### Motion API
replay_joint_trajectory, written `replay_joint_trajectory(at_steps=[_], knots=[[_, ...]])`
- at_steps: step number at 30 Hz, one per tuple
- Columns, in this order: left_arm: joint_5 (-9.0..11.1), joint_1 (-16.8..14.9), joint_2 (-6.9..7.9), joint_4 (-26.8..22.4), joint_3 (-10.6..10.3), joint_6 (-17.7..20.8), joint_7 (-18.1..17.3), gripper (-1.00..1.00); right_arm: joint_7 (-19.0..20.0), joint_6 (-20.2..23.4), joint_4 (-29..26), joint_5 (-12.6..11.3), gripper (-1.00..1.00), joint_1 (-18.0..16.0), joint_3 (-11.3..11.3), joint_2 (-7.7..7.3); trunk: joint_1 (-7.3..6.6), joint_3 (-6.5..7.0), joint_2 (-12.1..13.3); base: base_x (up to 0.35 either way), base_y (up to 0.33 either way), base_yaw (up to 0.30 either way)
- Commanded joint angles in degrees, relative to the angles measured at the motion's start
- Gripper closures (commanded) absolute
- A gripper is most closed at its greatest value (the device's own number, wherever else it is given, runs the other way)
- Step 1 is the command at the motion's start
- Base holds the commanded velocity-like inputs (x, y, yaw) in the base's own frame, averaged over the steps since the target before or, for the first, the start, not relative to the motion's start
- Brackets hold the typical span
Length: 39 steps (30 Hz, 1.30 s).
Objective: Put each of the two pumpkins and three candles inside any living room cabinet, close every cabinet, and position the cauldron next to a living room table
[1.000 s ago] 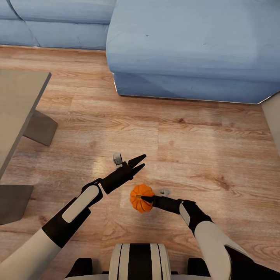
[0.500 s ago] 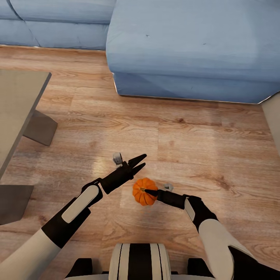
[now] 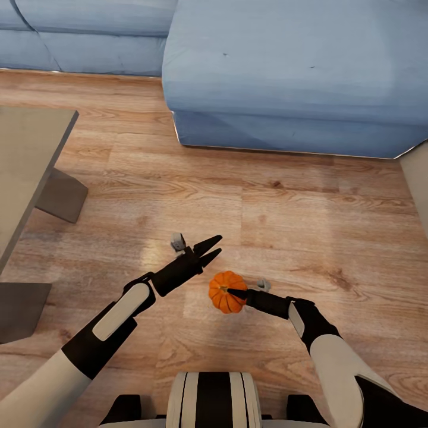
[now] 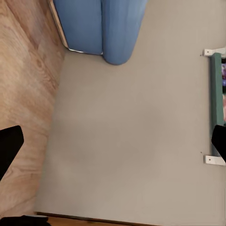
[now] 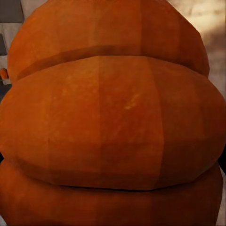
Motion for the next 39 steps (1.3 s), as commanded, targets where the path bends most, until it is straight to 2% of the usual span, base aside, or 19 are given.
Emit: replay_joint_trajectory(at_steps=[1, 9, 23, 29, 39], knots=[[0.0, 0.0, -0.02, 0.0, 0.0, 0.1, 0.0, -1.00, 0.2, 0.0, 0.0, 0.0, 1.00, 0.0, 0.0, -0.01, 0.00, 0.00, 0.0, 0.000, 0.000, 0.000], [0.2, -0.1, -0.82, -0.3, 0.3, 0.7, 0.1, -1.00, 0.9, 0.7, 0.0, 0.1, 1.00, 0.0, 0.1, -0.03, -0.21, 1.77, 0.1, 0.000, 0.000, 0.000], [-0.3, -0.7, -1.09, -2.0, 0.2, 1.1, 0.5, -1.00, 0.9, 1.4, 0.1, 0.1, 1.00, 0.0, 0.1, -0.04, -0.57, 4.87, 0.3, 0.000, 0.000, 0.000], [-0.3, -0.9, -1.16, -2.0, 0.2, 1.1, 2.6, -1.00, 0.9, 1.4, 0.0, 0.1, 1.00, 0.0, 0.1, -0.11, -0.72, 6.20, 0.4, 0.000, 0.000, 0.000], [-0.3, -0.9, -1.17, -2.6, 0.2, 1.1, 3.0, -1.00, 0.7, 1.2, 0.1, 0.1, 1.00, 0.0, 0.0, -0.11, -0.98, 8.42, 0.5, 0.000, 0.000, 0.000]])
